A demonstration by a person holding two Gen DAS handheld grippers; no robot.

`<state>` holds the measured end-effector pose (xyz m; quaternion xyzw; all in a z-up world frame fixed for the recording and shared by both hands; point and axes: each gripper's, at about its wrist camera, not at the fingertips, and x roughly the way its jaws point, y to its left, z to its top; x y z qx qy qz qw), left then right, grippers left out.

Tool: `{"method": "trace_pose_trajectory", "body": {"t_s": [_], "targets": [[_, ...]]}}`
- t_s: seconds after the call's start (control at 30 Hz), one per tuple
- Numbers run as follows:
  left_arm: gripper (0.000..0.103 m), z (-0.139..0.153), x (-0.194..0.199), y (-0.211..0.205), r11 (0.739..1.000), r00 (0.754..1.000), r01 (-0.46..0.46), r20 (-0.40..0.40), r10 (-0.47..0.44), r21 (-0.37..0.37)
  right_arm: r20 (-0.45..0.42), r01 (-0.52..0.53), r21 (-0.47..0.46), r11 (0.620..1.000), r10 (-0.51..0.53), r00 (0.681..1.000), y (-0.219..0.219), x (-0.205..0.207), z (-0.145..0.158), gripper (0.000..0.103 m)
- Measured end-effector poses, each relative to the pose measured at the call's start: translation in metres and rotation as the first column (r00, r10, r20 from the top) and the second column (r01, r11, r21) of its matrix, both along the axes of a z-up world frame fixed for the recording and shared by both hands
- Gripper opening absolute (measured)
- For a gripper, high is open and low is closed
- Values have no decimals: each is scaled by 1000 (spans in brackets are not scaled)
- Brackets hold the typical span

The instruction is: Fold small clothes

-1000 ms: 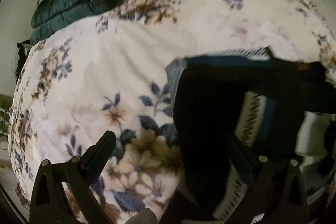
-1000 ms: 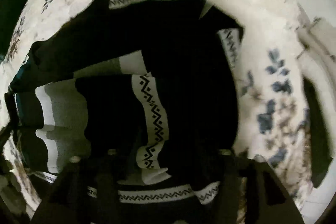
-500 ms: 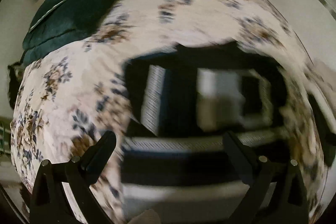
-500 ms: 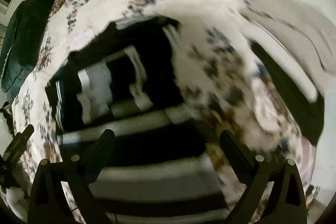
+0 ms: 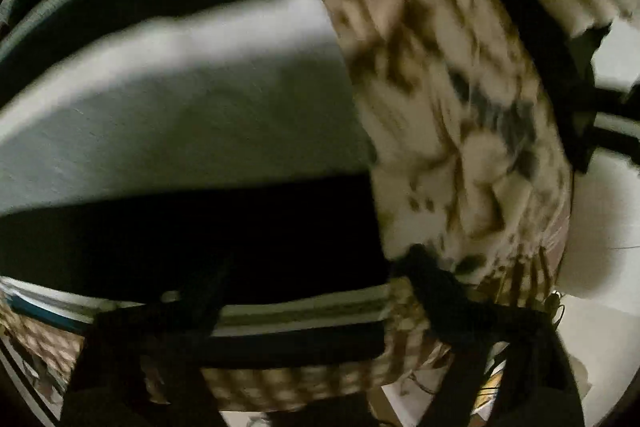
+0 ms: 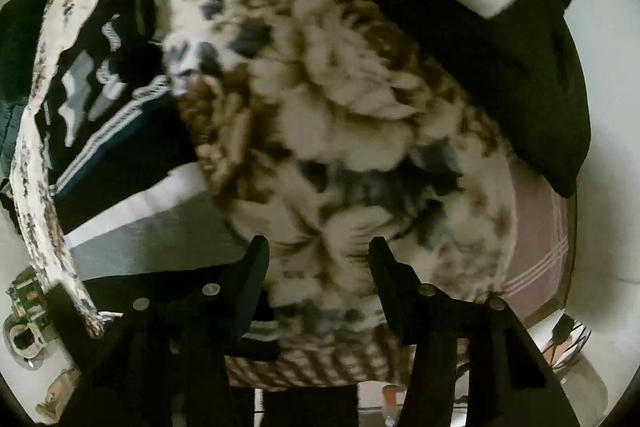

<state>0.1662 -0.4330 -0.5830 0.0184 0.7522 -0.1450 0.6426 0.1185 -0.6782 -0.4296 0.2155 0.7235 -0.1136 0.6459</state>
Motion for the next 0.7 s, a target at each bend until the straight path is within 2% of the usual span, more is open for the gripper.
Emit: {"method": "trace_pose_trajectory", "body": {"t_s": [0.03, 0.07, 0.1, 0.23, 0.37, 0.5, 0.57, 0.7], "targets": [[47, -15, -6, -11, 1000, 1000, 20, -15, -20, 19, -4, 0, 7, 1000, 0, 1000, -6, -1, -5, 54], [17, -21, -9, -16, 999, 999, 36, -6, -35, 38, -4, 5, 15, 1000, -5, 1000, -13, -2, -9, 54], [4, -23, -11, -19, 998, 999, 46, 23, -47, 44, -5, 8, 17, 1000, -8, 1000, -15, 1, -10, 54], [3, 3, -13, 0, 1000, 994, 12, 111, -10, -23, 16, 24, 70, 997, -25, 1000, -30, 18, -16, 54], [3, 46, -10, 36, 998, 983, -21, 182, 32, -59, 90, 33, 192, 981, -51, 995, -31, 67, -18, 59], [3, 81, -8, 79, 994, 969, -83, 228, 97, -71, 184, 5, 308, 951, -65, 981, -19, 152, -29, 59], [3, 94, -8, 98, 989, 961, -128, 237, 143, -78, 223, -18, 346, 938, -64, 973, -9, 210, -39, 59], [3, 114, -7, 135, 979, 944, -187, 259, 203, -86, 240, 10, 404, 915, -117, 964, 6, 295, -65, 59]]}}
